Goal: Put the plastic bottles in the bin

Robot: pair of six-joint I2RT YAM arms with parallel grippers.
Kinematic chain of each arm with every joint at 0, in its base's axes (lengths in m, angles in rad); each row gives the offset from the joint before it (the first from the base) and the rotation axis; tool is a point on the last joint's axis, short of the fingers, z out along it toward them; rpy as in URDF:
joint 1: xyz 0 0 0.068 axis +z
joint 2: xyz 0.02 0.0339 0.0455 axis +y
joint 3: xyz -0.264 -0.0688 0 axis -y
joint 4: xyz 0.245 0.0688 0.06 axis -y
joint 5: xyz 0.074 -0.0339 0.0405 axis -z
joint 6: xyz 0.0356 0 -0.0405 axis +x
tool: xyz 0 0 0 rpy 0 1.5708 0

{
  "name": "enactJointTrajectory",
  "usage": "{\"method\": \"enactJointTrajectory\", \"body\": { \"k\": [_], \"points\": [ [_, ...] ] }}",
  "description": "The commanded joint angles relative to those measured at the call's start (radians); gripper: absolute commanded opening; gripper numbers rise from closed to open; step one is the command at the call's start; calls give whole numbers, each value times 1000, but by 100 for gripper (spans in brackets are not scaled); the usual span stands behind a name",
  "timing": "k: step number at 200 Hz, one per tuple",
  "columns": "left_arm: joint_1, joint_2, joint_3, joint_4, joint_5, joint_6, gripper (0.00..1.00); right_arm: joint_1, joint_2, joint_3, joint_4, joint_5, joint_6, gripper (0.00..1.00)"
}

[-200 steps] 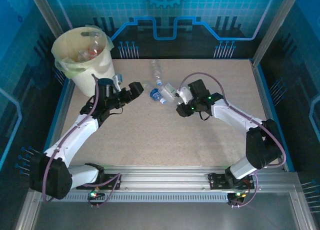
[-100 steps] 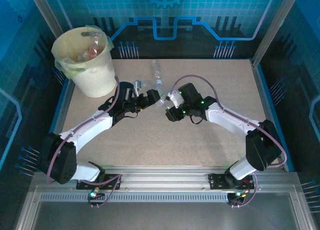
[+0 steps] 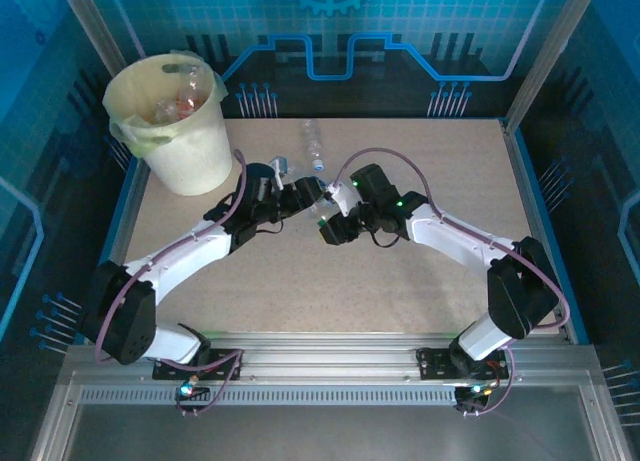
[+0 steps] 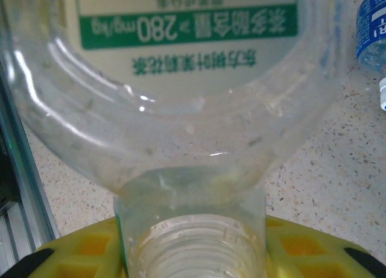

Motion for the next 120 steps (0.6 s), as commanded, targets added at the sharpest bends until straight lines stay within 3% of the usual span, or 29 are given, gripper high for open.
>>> {"method": "enactJointTrajectory", "body": {
  "k": [1, 24, 62, 70, 79, 120],
  "points": [
    [-6, 16, 3, 49, -9, -16, 62, 21, -4, 25, 44, -59, 0, 48],
    [-6, 10, 2, 49, -26, -20, 61, 19, -30, -1, 62, -29, -4, 64],
    [-6, -8, 8, 49, -38, -51, 58, 19, -83, 16, 9, 55, 3, 77],
    [-6, -13, 9, 44, -45, -49, 57, 19, -104, 5, 17, 68, 1, 84],
    [-5, -19, 14, 38, -53, -45, 56, 18, -132, -6, 22, 85, -6, 99],
    [-4, -38, 55, -34, -72, -37, 53, 17, -254, -17, -34, 259, -19, 100]
  ]
}}
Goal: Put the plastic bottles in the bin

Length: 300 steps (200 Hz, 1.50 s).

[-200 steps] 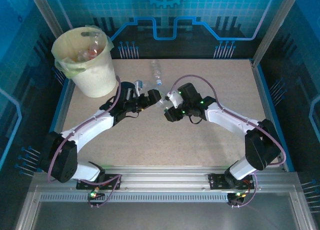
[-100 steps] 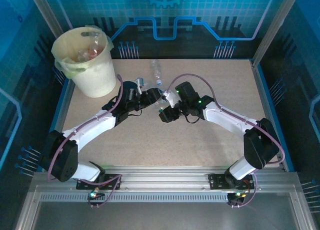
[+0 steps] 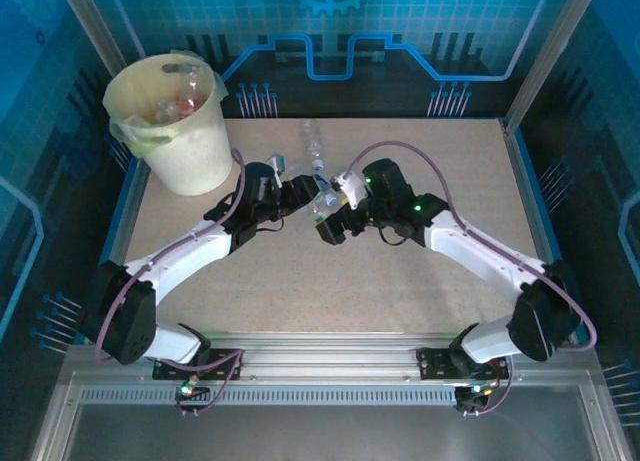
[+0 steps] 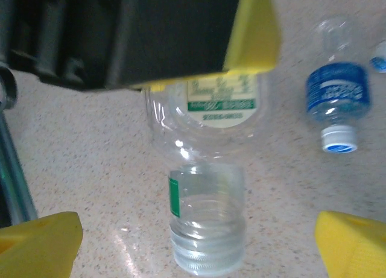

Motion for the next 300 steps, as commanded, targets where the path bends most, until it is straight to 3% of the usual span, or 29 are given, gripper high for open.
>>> {"method": "enactJointTrajectory", "body": {
  "k": [1, 34, 109, 159, 197, 235, 300],
  "points": [
    [-3, -36, 52, -41, -28, -4, 53, 9, -77, -11, -43, 136, -12, 100],
    [-3, -57, 62, -59, -59, 18, 53, -1, -170, -43, -39, 248, 9, 100],
    [70, -141, 112, -176, -115, 138, 52, -39, -310, -97, 41, 361, 129, 100],
    [153, -220, 168, -322, -167, 266, 52, -118, -397, -121, 75, 309, 249, 100],
    [283, -268, 233, -375, -125, 314, 52, -189, -498, -247, 250, 296, 364, 100],
    [354, -253, 395, -448, -194, 499, 53, -234, -519, -318, 274, 302, 421, 100],
    [464, -134, 593, -355, -296, 660, 53, -237, -525, -355, 340, 312, 435, 100]
  ]
}}
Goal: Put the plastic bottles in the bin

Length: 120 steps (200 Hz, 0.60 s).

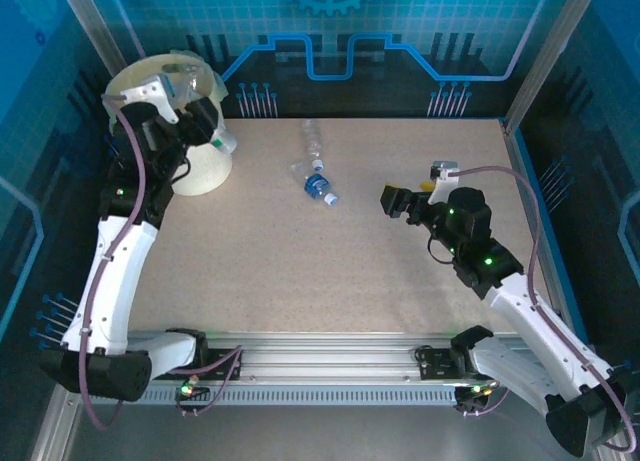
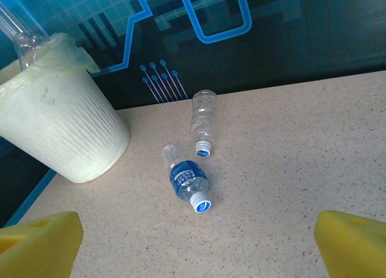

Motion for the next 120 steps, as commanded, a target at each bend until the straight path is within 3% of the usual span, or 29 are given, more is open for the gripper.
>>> {"method": "enactJointTrajectory", "body": {
  "k": [1, 52, 120],
  "points": [
    [51, 76, 77, 39, -64, 105, 53, -12, -5, 9, 56, 6, 18, 100],
    [187, 266, 275, 113, -106, 125, 53, -13, -7, 15, 89, -28, 13, 100],
    [365, 557, 555, 95, 25, -139, 54, -13, 15, 67, 13, -80, 13, 100]
  ]
}}
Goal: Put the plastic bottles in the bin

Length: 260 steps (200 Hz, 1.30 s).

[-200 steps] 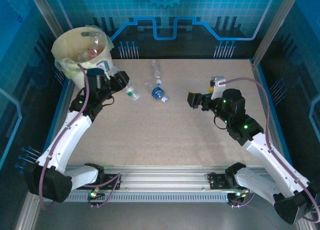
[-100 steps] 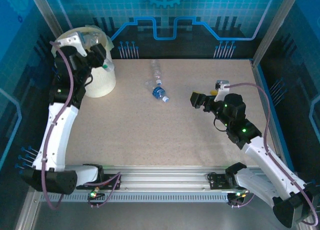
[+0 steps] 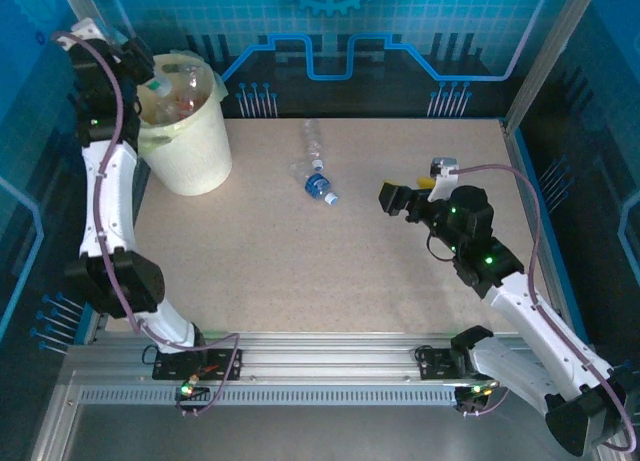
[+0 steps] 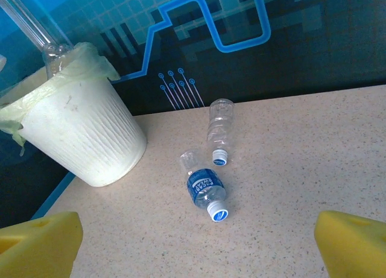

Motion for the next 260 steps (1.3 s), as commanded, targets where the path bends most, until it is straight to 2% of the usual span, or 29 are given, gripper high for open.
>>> {"method": "enactJointTrajectory", "body": {
  "k": [1, 24, 41, 67, 96, 115, 134, 164, 189, 221, 260],
  "points": [
    [35, 73, 89, 18, 49, -122, 54, -11, 8, 45, -13, -32, 12, 100],
    [51, 143, 124, 21, 10, -244, 58, -11, 19, 58, -18, -41, 16, 100],
    [60, 186, 127, 30, 5, -380, 57, -12, 30, 68, -21, -50, 20, 100],
    [59, 248, 133, 67, -12, -516, 55, -10, 40, 81, -39, -69, 24, 100],
    [58, 329, 174, 88, -60, -589, 55, -10, 38, 114, -82, -83, 14, 100],
    [58, 402, 263, 44, -23, -626, 61, -10, 31, 117, -103, -83, 9, 100],
    [54, 456, 344, -37, 42, -631, 70, -10, 24, 110, -111, -74, 11, 100],
    [46, 438, 321, -60, 39, -625, 79, -10, 25, 104, -127, -33, 31, 100],
    [37, 414, 331, -102, 22, -578, 91, -8, 24, 103, -132, -31, 26, 100],
    [30, 380, 332, -126, 32, -552, 98, -8, 25, 98, -133, -21, 24, 100],
    [2, 321, 327, -201, -23, -521, 99, -8, 30, 112, -154, -16, 32, 100]
  ]
}}
